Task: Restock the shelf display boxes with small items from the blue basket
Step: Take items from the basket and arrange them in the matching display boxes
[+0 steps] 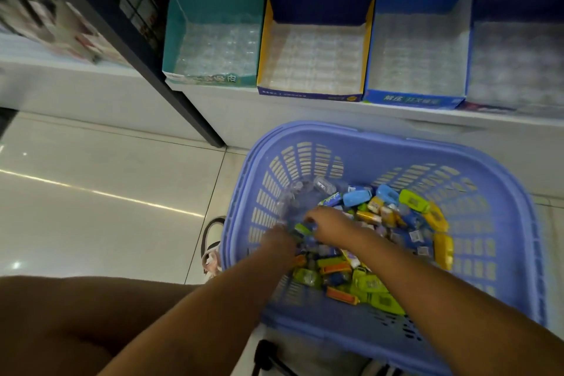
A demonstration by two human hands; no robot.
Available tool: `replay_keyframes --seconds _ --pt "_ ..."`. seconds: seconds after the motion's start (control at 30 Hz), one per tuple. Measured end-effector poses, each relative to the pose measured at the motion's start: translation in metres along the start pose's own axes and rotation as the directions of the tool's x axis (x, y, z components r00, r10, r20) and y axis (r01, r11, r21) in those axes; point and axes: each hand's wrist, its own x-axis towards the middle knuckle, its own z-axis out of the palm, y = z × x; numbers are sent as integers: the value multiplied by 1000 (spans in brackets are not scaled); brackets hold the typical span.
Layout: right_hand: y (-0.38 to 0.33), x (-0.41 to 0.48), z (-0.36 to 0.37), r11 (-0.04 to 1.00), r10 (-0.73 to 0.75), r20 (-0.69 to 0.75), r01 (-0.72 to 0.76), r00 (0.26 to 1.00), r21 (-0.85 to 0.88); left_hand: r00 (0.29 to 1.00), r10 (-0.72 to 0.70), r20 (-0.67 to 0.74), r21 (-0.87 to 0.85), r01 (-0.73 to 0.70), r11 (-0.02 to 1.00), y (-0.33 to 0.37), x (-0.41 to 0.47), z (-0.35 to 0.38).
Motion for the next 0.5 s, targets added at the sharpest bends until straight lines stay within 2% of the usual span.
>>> replay_keyframes --seconds 0.13,0.2,0.27,0.33,0.4,0.43,0.47,0.5 --pt "19 -4 24 994 -97 9 97 995 -57 999 -41 -32 160 46 986 0 10 1" --pt "36 -14 34 989 -119 18 120 993 -83 999 -48 4 234 46 971 2 11 1" --pt "48 -21 39 992 -114 21 114 993 -46 998 -49 50 307 31 951 1 14 0" --pt "52 -24 37 995 -92 -7 92 996 39 996 -47 73 277 25 960 5 19 -10" --pt "52 -25 31 989 -64 -73 73 995 127 998 -63 5 120 62 991 11 23 -31" --pt "52 -25 28 987 -42 -126 61 991 151 992 -110 -55 -33 108 994 14 28 -42" --pt "54 -25 25 986 -13 -190 44 982 159 982 -163 -97 -252 134 958 17 34 -51" --pt "56 -24 21 988 12 -256 29 967 155 972 -203 -120 -463 126 877 22 38 -57"
